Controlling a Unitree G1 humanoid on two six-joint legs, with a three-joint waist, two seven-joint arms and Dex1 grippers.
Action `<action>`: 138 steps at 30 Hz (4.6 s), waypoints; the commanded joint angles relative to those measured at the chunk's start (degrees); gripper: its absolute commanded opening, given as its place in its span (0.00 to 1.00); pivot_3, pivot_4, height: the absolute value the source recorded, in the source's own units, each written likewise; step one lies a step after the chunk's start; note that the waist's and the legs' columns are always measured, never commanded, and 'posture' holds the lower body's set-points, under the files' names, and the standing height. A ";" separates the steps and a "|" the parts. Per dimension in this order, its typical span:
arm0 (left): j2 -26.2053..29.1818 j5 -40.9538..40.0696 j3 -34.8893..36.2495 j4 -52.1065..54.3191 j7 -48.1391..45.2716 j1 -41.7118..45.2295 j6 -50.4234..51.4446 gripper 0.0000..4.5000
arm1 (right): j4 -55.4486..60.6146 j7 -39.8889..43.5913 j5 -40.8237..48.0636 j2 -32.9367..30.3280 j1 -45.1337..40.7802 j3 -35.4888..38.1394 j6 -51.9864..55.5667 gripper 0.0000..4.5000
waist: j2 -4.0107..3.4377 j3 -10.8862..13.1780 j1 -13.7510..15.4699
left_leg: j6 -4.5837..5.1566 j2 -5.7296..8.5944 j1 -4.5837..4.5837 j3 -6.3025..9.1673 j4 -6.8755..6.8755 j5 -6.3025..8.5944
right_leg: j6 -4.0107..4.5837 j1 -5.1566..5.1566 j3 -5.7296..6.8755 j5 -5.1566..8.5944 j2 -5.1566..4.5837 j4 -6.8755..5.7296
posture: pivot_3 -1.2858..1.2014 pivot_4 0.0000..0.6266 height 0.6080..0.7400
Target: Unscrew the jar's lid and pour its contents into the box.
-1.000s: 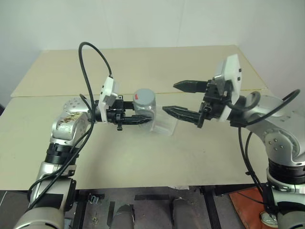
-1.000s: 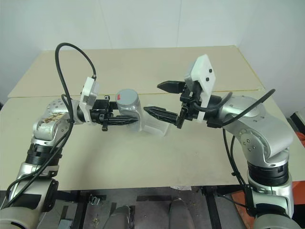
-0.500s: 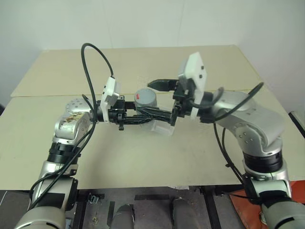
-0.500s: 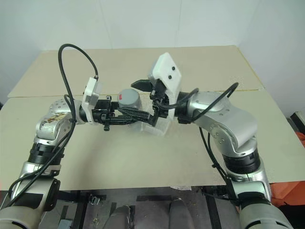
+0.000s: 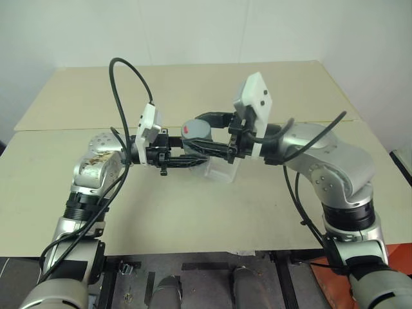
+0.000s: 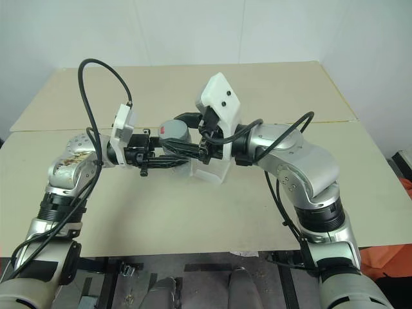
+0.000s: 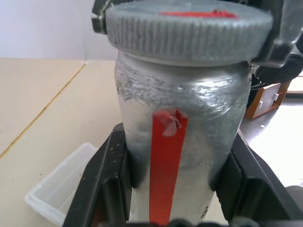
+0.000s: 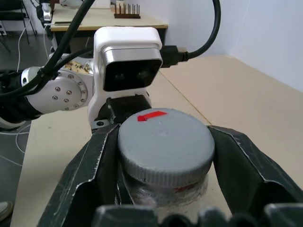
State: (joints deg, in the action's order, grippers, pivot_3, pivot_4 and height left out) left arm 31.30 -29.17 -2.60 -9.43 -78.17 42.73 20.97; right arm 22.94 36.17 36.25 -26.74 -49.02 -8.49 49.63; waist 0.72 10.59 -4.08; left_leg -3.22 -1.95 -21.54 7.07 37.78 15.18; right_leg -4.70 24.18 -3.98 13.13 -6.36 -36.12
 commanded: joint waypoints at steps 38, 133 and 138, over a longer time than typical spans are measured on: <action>1.00 0.24 5.50 6.51 14.07 -4.65 -1.79 0.43 | -0.14 -25.36 -21.73 0.28 30.90 9.53 0.86 0.91 | 0.00 0.00 0.14 | 0.02 0.00 0.02 -0.04 -0.02 0.01 | 0.01 -0.02 -0.04 0.00 0.00 0.03 | 0.52 0.24 1.00; -7.94 14.83 6.61 4.56 50.06 -18.38 -4.66 0.99 | 11.66 1.67 7.20 -21.51 23.21 21.08 0.36 1.00 | 0.11 0.03 1.17 | -0.20 0.13 -0.11 -0.06 0.08 -0.11 | -0.23 -0.11 -0.02 -0.18 -0.13 0.17 | 0.52 0.24 1.00; -0.35 12.96 7.97 15.02 43.28 -24.86 -1.41 0.99 | 11.89 2.39 7.18 -21.85 24.72 21.54 0.14 1.00 | 0.11 0.03 1.10 | -0.19 0.10 -0.12 -0.06 0.06 -0.11 | -0.22 -0.08 -0.02 -0.18 -0.12 0.16 | 0.52 0.24 1.00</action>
State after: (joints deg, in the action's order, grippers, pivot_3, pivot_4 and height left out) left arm 28.87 -14.70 3.41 0.55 -32.21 18.64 18.44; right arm 33.21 38.41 43.48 -47.94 -24.22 11.79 51.23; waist 0.83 10.61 -2.97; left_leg -3.40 -1.86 -21.64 7.01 37.81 15.08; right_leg -4.93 24.10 -4.01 12.95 -6.48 -36.00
